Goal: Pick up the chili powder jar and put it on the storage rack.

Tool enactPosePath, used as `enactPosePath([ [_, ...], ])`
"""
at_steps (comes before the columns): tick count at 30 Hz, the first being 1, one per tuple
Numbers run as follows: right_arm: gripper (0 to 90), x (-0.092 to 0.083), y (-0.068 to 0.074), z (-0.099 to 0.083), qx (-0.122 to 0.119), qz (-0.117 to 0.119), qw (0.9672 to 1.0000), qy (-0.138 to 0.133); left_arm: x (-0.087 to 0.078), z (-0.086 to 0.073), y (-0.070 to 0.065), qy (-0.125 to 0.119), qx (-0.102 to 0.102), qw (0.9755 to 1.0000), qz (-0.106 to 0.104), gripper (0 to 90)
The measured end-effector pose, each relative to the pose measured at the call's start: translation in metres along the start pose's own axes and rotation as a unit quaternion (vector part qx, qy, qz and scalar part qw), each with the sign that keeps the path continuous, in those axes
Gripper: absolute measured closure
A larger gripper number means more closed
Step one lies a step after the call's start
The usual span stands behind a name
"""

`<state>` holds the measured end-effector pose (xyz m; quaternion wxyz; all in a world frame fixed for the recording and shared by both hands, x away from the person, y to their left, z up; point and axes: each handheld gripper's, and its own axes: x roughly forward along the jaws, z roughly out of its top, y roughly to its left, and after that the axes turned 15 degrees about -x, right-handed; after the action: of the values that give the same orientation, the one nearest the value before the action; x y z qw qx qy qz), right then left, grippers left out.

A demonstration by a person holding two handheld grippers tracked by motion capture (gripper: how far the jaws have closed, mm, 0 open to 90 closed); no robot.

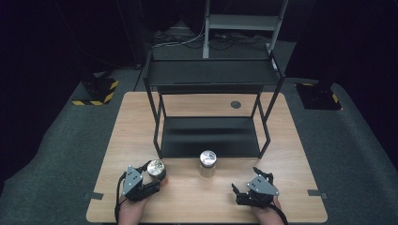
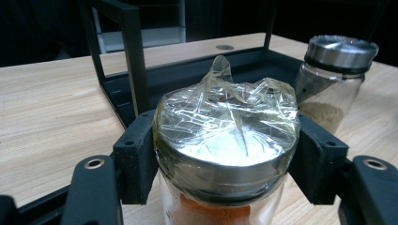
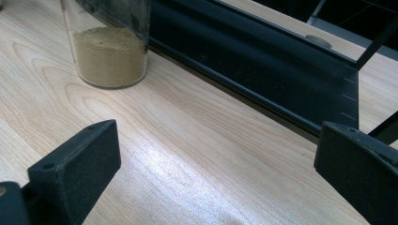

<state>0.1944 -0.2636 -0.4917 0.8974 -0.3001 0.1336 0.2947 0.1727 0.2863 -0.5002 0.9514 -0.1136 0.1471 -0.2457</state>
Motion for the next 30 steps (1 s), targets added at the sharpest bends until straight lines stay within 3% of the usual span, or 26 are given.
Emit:
enactPosePath([
  [14, 0.0, 0.000, -0.001, 0.001, 0.000, 0.003, 1.0000, 0.002, -0.017, 0.012, -0.007, -0.025, 0.013, 0.9996, 0.002, 34.0],
  [30, 0.0, 0.001, -0.001, 0.002, -0.002, 0.003, 1.0000, 0.006, -0.037, 0.033, -0.029, -0.059, 0.033, 0.9975, -0.020, 34.0],
])
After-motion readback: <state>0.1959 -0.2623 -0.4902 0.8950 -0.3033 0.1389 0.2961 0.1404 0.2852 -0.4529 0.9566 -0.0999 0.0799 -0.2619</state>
